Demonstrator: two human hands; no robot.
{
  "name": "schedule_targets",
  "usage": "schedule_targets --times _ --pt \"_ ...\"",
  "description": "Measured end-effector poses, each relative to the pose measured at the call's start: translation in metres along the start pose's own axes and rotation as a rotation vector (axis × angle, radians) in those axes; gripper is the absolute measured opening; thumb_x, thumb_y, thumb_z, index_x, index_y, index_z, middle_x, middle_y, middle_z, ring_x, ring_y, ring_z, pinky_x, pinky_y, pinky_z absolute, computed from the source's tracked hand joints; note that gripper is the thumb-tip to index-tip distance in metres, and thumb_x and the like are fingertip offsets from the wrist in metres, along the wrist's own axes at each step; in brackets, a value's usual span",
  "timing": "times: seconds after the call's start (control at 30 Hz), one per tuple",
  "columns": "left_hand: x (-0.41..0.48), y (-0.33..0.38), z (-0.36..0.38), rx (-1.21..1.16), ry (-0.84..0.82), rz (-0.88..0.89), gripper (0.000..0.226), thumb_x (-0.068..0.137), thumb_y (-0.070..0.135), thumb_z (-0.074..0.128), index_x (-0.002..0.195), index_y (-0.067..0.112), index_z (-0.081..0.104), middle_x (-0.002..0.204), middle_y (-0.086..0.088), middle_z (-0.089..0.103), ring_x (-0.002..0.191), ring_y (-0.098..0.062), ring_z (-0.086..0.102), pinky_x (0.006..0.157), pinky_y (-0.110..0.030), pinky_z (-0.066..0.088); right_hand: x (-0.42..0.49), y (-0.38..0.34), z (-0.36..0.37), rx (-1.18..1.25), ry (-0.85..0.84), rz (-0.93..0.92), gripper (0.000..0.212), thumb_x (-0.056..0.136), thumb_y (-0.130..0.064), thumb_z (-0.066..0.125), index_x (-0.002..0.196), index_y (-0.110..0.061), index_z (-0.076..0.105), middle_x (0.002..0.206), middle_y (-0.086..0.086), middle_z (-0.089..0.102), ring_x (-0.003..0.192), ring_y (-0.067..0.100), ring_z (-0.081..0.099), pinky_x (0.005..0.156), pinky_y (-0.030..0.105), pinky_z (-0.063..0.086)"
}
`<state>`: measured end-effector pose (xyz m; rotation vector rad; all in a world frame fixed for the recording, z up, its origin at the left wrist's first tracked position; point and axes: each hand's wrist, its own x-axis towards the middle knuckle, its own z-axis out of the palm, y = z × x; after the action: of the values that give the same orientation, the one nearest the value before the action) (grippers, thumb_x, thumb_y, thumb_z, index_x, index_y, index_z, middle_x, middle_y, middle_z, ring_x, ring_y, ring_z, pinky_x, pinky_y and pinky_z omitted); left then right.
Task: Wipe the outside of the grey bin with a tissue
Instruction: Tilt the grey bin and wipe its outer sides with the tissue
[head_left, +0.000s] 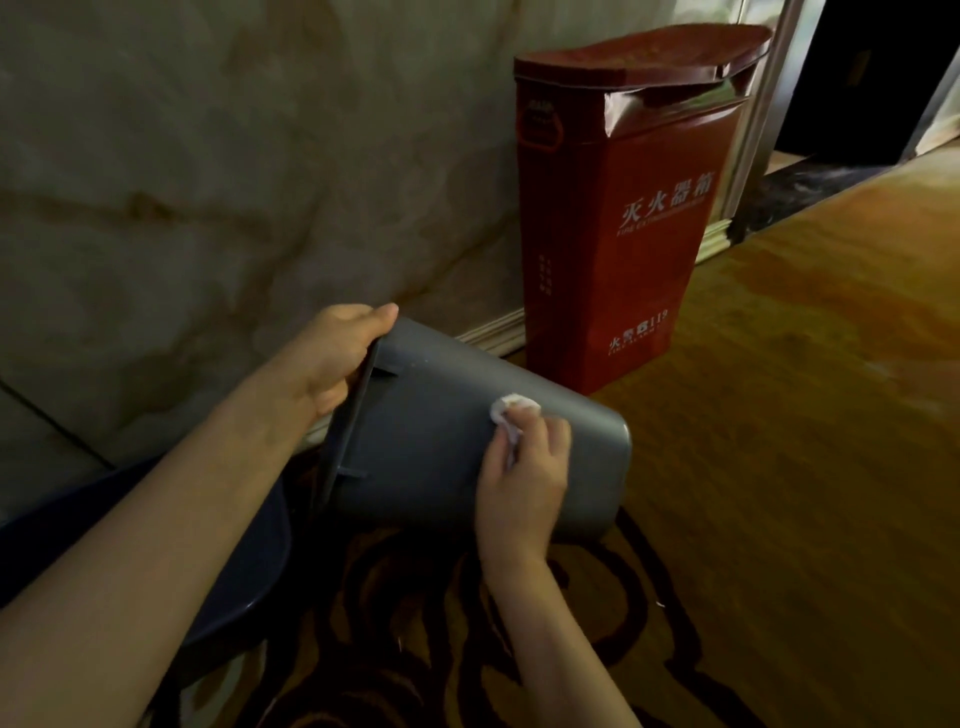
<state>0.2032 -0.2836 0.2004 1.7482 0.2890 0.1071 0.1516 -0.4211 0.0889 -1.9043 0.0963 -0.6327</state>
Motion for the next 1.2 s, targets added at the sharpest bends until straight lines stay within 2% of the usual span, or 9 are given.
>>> schedule_targets --times 0.13,0.27,0.33,0.47,0.53,0.8,0.9,1.03,1.2 --pt "-0.015 -0.012 0.005 0.051 -0.052 0.057 0.03 0.095 0.016 0.043 0.066 0.014 0.053 0.046 0.006 0.06 0.043 0.001 0.055 0.044 -0.013 0.044 0.004 -0.045 0.027 0.154 -0.089 -0.158 0.022 0.086 -0.005 0.058 0.105 -0.015 0.062 0.104 0.0 0.056 0.093 0.004 0.051 0.083 0.015 0.045" --pt "-0.022 -0.024 -0.003 0.137 -0.101 0.074 0.026 0.095 0.019 0.042 0.073 0.012 0.054 0.066 -0.003 0.054 0.061 -0.009 0.051 0.06 -0.023 0.041 -0.002 -0.061 0.039 0.219 -0.103 -0.174 0.015 0.086 -0.004 0.057 0.098 -0.013 0.062 0.097 0.0 0.055 0.088 0.008 0.053 0.078 0.02 0.049" --pt "-0.023 -0.026 -0.01 0.125 -0.148 0.068 0.025 0.095 0.019 0.042 0.074 0.011 0.053 0.068 -0.005 0.051 0.063 -0.011 0.048 0.06 -0.024 0.039 -0.003 -0.05 0.038 0.156 -0.101 -0.192 0.017 0.085 -0.005 0.056 0.097 -0.015 0.062 0.095 0.0 0.056 0.086 0.009 0.052 0.075 0.019 0.047" --pt "-0.022 -0.027 -0.018 0.012 -0.173 -0.023 0.023 0.094 0.016 0.043 0.081 0.007 0.059 0.064 0.001 0.069 0.059 -0.006 0.065 0.053 -0.016 0.052 0.017 0.009 0.022 0.003 -0.036 0.169 0.02 0.086 -0.006 0.054 0.101 -0.016 0.064 0.098 -0.002 0.056 0.09 0.012 0.055 0.082 0.029 0.051" --pt "-0.019 -0.026 -0.024 -0.048 -0.159 -0.064 0.022 0.093 0.015 0.044 0.083 0.008 0.062 0.063 0.003 0.073 0.058 -0.005 0.068 0.052 -0.015 0.053 0.025 0.041 0.009 -0.033 -0.007 0.344 0.02 0.088 -0.007 0.054 0.103 -0.016 0.064 0.099 -0.005 0.054 0.092 0.011 0.056 0.082 0.027 0.05" --pt "-0.008 -0.021 -0.013 -0.013 -0.195 -0.067 0.022 0.093 0.011 0.044 0.086 0.005 0.064 0.062 0.001 0.074 0.06 -0.008 0.07 0.053 -0.017 0.054 0.026 0.078 -0.001 -0.074 0.029 0.487 0.017 0.089 -0.006 0.055 0.102 -0.007 0.066 0.102 0.005 0.059 0.086 0.007 0.049 0.075 0.021 0.039" --pt "-0.006 -0.018 -0.009 -0.012 -0.218 -0.071 0.023 0.093 0.009 0.043 0.085 0.0 0.064 0.062 -0.002 0.074 0.06 -0.011 0.07 0.057 -0.02 0.057 0.019 0.061 0.0 -0.057 0.004 0.43 0.018 0.089 -0.006 0.054 0.103 -0.009 0.065 0.098 0.0 0.057 0.088 0.008 0.053 0.075 0.018 0.04" --pt "-0.006 -0.017 -0.008 -0.042 -0.263 -0.098 0.024 0.091 0.008 0.045 0.081 0.003 0.067 0.065 -0.003 0.075 0.062 -0.012 0.071 0.059 -0.021 0.056 0.003 0.006 0.011 0.025 -0.088 0.196 0.019 0.087 -0.006 0.055 0.1 -0.017 0.063 0.096 -0.007 0.053 0.087 0.005 0.053 0.078 0.018 0.046" --pt "-0.006 -0.015 -0.002 0.011 -0.33 -0.102 0.051 0.091 0.01 0.044 0.046 0.014 0.066 0.044 0.002 0.062 0.043 -0.005 0.059 0.044 -0.012 0.046 -0.019 -0.05 0.032 0.183 -0.125 -0.162 0.019 0.085 -0.007 0.055 0.099 -0.017 0.062 0.098 -0.001 0.058 0.09 0.008 0.054 0.079 0.016 0.046"
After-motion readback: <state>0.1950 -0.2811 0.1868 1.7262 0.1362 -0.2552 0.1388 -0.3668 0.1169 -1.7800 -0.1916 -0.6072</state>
